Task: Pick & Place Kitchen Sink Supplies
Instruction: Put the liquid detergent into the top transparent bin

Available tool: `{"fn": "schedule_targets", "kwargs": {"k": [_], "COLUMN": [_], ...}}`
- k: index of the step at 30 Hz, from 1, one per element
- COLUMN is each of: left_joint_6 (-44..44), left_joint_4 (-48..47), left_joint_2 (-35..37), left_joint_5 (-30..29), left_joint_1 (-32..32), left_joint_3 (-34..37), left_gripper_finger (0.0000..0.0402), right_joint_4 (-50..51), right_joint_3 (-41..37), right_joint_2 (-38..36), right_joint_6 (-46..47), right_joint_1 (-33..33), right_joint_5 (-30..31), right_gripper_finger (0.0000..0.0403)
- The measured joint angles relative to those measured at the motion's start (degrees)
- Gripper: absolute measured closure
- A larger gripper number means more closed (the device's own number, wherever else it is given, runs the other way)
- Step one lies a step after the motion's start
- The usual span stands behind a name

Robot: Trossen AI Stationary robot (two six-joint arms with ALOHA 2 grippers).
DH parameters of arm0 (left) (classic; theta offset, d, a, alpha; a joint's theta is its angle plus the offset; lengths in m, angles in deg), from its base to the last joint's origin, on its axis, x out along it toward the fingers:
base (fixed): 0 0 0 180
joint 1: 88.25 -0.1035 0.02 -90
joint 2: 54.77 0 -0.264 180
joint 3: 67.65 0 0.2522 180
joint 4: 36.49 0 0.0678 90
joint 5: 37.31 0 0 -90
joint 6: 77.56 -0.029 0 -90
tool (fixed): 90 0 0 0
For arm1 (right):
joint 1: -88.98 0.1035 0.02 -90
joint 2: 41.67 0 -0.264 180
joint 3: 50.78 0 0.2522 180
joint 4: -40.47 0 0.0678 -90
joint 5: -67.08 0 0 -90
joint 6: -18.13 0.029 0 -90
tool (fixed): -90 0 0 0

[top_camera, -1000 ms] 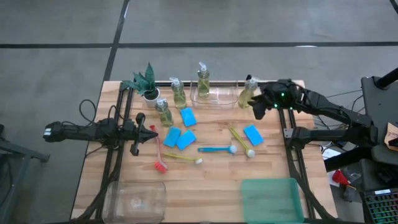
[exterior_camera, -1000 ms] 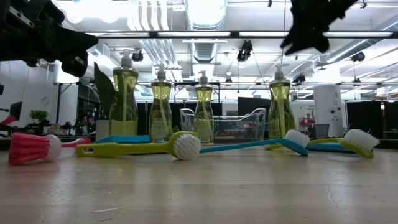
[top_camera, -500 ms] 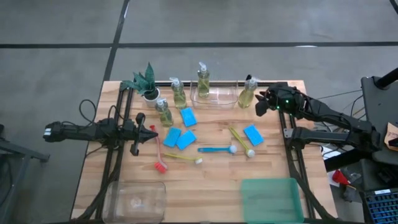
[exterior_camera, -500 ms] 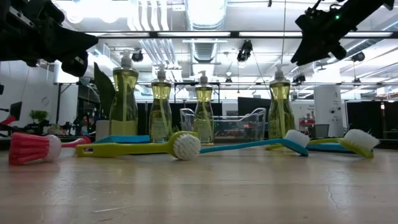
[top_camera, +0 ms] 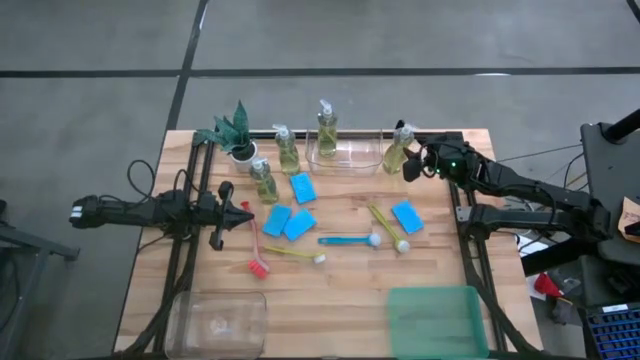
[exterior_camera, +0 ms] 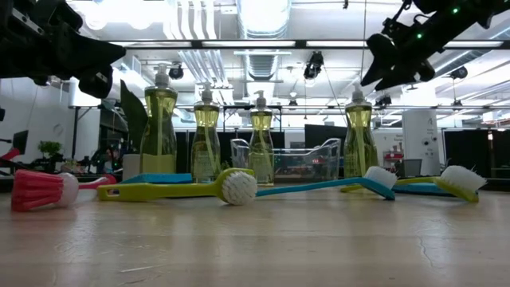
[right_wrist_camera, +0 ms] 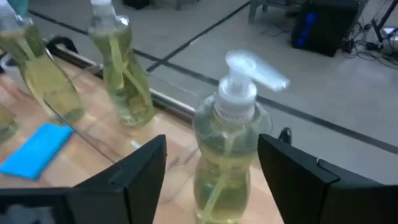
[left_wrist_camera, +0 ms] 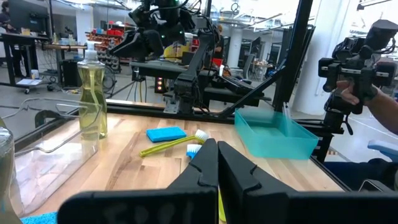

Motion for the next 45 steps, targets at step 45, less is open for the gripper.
{"fn": "schedule_targets", "kwargs": {"k": [45], "left_joint_6": [0.0], "left_joint_4": [0.0], "left_joint_2": [0.0], "left_joint_5": [0.0], "left_joint_1": [0.0], "left_joint_3": [0.0], "left_gripper_finger": [0.0401], "right_joint_4": [-13.3], "right_joint_3": [0.0], "right_joint_2": [11.7], "right_joint_6": [-7.1], "right_joint_1": [-7.1], "right_joint_5": [0.6], "right_gripper_finger": [0.0184]}}
